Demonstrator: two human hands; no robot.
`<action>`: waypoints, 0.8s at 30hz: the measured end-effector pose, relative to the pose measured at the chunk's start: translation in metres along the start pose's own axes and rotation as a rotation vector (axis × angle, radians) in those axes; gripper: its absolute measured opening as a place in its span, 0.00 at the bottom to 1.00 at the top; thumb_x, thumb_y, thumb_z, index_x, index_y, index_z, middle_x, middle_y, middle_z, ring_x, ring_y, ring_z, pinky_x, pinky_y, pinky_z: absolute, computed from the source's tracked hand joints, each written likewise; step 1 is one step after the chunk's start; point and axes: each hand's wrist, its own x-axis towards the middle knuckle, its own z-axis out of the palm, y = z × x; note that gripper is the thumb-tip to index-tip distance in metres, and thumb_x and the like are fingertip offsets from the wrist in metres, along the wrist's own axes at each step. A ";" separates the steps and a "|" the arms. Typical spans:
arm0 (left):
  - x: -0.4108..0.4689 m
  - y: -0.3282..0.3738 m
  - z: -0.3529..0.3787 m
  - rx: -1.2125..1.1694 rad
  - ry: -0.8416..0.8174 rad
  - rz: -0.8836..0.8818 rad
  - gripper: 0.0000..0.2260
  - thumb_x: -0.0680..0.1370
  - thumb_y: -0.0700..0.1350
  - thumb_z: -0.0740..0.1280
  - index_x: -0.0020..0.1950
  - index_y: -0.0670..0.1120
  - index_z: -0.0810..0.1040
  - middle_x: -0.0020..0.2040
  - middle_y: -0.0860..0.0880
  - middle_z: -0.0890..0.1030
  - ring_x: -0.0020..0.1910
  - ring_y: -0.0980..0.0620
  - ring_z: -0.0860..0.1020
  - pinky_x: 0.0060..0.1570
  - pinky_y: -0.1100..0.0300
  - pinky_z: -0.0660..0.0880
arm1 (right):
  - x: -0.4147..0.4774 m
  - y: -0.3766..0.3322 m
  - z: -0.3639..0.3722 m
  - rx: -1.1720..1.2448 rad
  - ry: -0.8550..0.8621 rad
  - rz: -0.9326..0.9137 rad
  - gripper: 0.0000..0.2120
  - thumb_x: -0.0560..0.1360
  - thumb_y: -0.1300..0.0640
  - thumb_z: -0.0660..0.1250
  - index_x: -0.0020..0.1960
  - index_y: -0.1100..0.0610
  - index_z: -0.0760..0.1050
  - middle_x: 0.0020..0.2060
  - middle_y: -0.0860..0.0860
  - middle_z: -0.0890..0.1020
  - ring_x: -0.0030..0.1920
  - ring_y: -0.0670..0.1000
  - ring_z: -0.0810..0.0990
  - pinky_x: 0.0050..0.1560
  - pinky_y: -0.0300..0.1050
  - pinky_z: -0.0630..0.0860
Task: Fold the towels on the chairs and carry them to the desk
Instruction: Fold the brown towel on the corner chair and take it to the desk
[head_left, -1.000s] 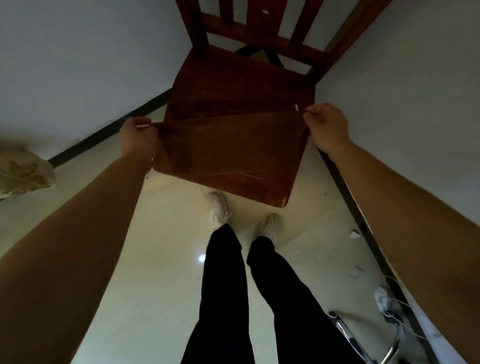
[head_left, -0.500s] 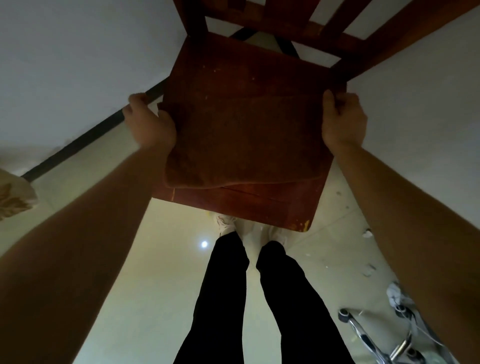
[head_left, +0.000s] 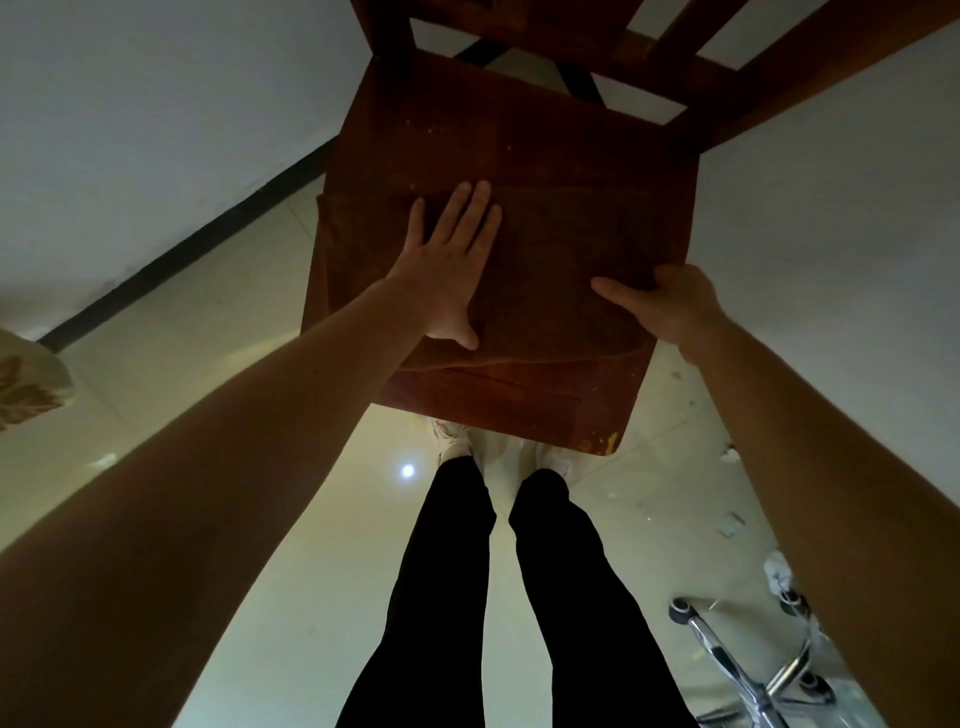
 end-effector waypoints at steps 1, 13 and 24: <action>-0.002 0.001 0.000 -0.003 0.002 -0.002 0.67 0.60 0.65 0.78 0.79 0.45 0.34 0.79 0.43 0.33 0.78 0.42 0.35 0.74 0.34 0.42 | 0.000 0.000 -0.003 0.058 -0.028 0.022 0.29 0.70 0.38 0.74 0.61 0.57 0.78 0.61 0.54 0.80 0.62 0.57 0.79 0.64 0.53 0.77; 0.005 0.024 0.004 -0.171 -0.055 -0.029 0.70 0.56 0.70 0.77 0.78 0.46 0.30 0.77 0.42 0.29 0.76 0.40 0.30 0.71 0.33 0.34 | -0.006 0.005 -0.027 0.272 -0.012 0.033 0.29 0.71 0.44 0.75 0.67 0.56 0.75 0.62 0.52 0.80 0.48 0.45 0.80 0.44 0.34 0.74; -0.032 0.005 0.022 -0.273 0.374 -0.130 0.40 0.76 0.72 0.51 0.80 0.47 0.54 0.80 0.41 0.48 0.79 0.41 0.47 0.74 0.34 0.44 | -0.027 -0.014 -0.037 0.318 -0.098 0.058 0.31 0.63 0.44 0.76 0.63 0.54 0.76 0.50 0.46 0.81 0.45 0.43 0.80 0.42 0.36 0.74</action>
